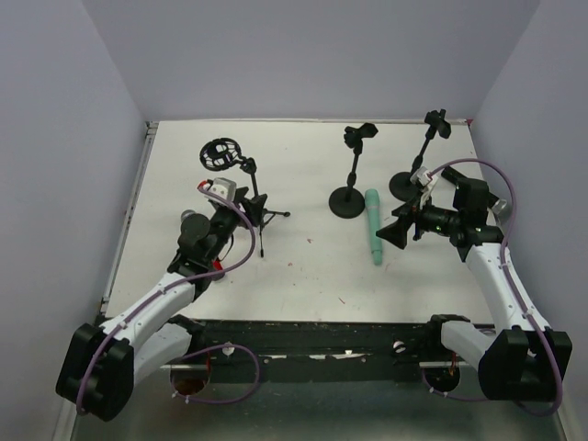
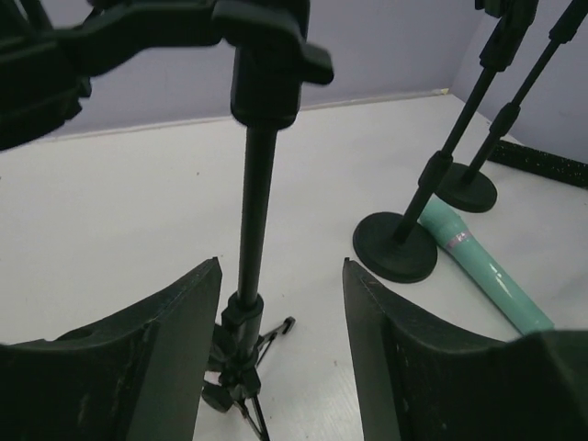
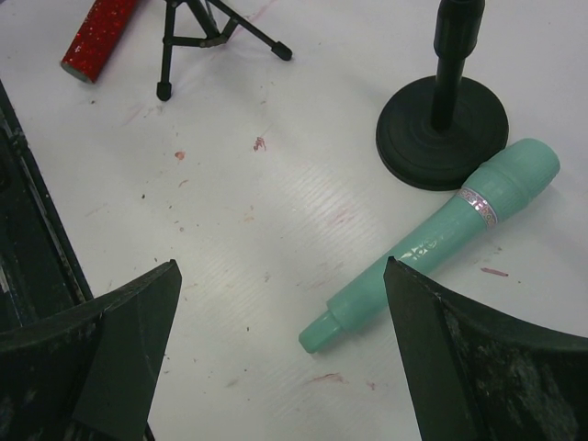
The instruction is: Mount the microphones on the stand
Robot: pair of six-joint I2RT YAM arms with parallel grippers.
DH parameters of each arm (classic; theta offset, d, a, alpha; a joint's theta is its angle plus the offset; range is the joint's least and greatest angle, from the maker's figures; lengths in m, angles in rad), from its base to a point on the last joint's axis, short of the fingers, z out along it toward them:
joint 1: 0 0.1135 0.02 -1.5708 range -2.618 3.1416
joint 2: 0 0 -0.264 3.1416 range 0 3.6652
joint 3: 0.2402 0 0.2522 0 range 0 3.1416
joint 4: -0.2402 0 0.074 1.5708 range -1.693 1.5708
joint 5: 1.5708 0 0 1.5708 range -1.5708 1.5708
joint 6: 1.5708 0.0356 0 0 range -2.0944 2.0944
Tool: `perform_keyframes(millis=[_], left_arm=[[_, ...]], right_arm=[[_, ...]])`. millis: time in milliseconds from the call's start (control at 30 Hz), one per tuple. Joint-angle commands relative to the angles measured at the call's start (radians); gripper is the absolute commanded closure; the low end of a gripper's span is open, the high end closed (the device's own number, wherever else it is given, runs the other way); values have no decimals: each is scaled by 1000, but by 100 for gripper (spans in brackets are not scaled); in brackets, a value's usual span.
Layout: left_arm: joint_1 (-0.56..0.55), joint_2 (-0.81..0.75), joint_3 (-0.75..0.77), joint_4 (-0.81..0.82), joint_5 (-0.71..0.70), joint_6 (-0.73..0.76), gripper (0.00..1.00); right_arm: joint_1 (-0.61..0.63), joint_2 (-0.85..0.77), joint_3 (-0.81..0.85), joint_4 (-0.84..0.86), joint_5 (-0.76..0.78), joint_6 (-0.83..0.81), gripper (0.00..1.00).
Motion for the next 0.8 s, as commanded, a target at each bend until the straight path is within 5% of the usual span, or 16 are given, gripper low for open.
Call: perform_keyframes(millis=[0, 267, 533, 767], left_arm=[[-36, 82, 91, 95, -59, 77, 39], [-76, 154, 128, 127, -182, 175, 53], [-109, 174, 131, 164, -130, 267, 100], [-121, 81, 131, 89, 83, 293, 100]], right_arm=[[0, 6, 30, -15, -21, -18, 0], [-1, 2, 31, -13, -22, -21, 0], [2, 2, 28, -13, -2, -26, 0], [0, 3, 28, -12, -1, -27, 0]])
